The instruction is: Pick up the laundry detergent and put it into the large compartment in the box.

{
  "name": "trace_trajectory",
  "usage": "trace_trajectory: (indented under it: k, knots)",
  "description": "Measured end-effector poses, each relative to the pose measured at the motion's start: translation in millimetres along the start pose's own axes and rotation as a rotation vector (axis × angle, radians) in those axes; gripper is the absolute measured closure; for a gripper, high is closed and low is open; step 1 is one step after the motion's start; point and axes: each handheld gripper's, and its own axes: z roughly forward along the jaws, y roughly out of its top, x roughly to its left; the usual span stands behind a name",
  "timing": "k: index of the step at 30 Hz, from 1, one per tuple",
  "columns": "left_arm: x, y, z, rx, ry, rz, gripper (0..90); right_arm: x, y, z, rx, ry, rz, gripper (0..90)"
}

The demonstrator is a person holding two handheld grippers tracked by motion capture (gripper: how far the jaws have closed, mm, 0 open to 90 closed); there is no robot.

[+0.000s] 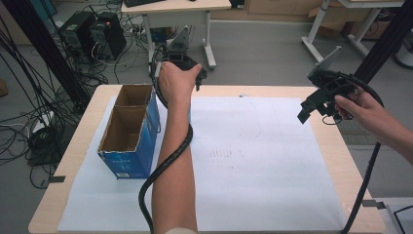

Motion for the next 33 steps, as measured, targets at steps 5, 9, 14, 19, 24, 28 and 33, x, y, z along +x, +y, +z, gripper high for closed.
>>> trace_trajectory:
  k: [5, 9, 14, 19, 24, 28, 33]
  knots:
    - [-0.2, 2.5, 6.0, 0.011, 0.001, -0.004, 5.2, -1.3, -0.4, -0.4, 0.0, 0.001, 0.001, 3.5]
    - [-0.9, 4.2, 11.2, 0.022, 0.0, -0.005, 5.2, -1.7, -0.7, -0.4, 0.0, 0.001, 0.001, 3.5]
    - [-2.4, 4.2, 16.6, 0.028, 0.002, -0.007, 5.2, -1.3, -1.4, -0.7, -0.001, 0.001, -0.001, 3.5]
    - [-2.6, 4.6, 23.0, 0.042, -0.002, -0.004, 5.2, -0.6, -1.6, -0.9, 0.002, 0.0, -0.004, 3.5]
    - [-2.6, 5.0, 27.6, 0.05, -0.001, -0.005, 5.2, -0.5, -1.9, -1.0, 0.001, 0.0, -0.005, 3.6]
    - [-2.3, 6.0, 33.1, 0.06, -0.001, -0.007, 5.2, 0.1, -1.0, -0.2, 0.002, 0.0, -0.006, 3.6]
    - [-2.0, 7.2, 38.5, 0.071, -0.001, -0.007, 5.3, 0.6, -0.9, -0.1, 0.001, 0.0, -0.009, 3.6]
